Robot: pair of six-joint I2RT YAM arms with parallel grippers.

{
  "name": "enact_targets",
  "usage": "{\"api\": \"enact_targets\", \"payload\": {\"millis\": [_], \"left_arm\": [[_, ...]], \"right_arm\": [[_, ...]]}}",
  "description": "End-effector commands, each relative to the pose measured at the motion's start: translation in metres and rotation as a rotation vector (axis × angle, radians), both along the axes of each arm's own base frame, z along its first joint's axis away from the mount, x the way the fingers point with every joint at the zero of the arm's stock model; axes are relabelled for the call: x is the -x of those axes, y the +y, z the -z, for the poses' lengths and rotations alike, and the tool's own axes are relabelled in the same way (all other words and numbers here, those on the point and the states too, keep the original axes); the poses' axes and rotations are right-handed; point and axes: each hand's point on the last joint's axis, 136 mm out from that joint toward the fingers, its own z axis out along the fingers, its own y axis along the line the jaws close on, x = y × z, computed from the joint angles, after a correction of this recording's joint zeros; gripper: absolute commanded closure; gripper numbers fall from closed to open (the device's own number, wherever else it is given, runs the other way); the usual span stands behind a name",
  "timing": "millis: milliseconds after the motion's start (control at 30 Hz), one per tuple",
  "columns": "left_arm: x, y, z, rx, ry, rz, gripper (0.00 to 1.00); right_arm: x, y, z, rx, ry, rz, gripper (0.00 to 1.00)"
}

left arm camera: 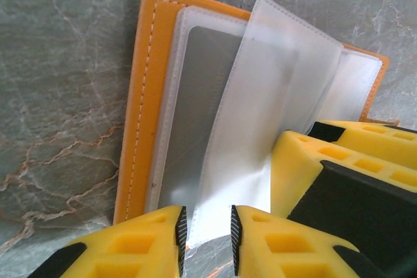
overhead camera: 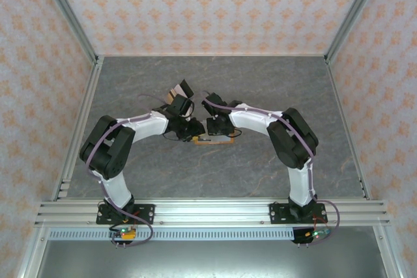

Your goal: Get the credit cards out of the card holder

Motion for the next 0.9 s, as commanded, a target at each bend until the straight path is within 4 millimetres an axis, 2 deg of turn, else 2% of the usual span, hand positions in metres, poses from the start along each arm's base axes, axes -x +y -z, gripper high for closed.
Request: {"api": "enact_targets", "payload": {"millis": [0,500,700,867], "left_arm": [[-0.004,-0.006,0.000,0.007,0.001,0.001,0.74],[-0.003,-0.008,0.006,0.008,0.023,0.009,0.73],[-0.005,-0.009,0.002,0.013,0.012,0.007,0.72],[-0.007,-0.013,0.001,0.032,0.000,0.009,0.72]], "right_arm": [[0.014,-0.011,0.024,0.029,0.072,0.019,0.66],[0.011,-0.006,0.014,-0.025,0.064,0.029,0.66],[0.004,0.000,-0.004,-0.097,0.047,0.037,0.66],[-0.001,0.006,-0.026,-0.201,0.028,0.056,0.66]]}}
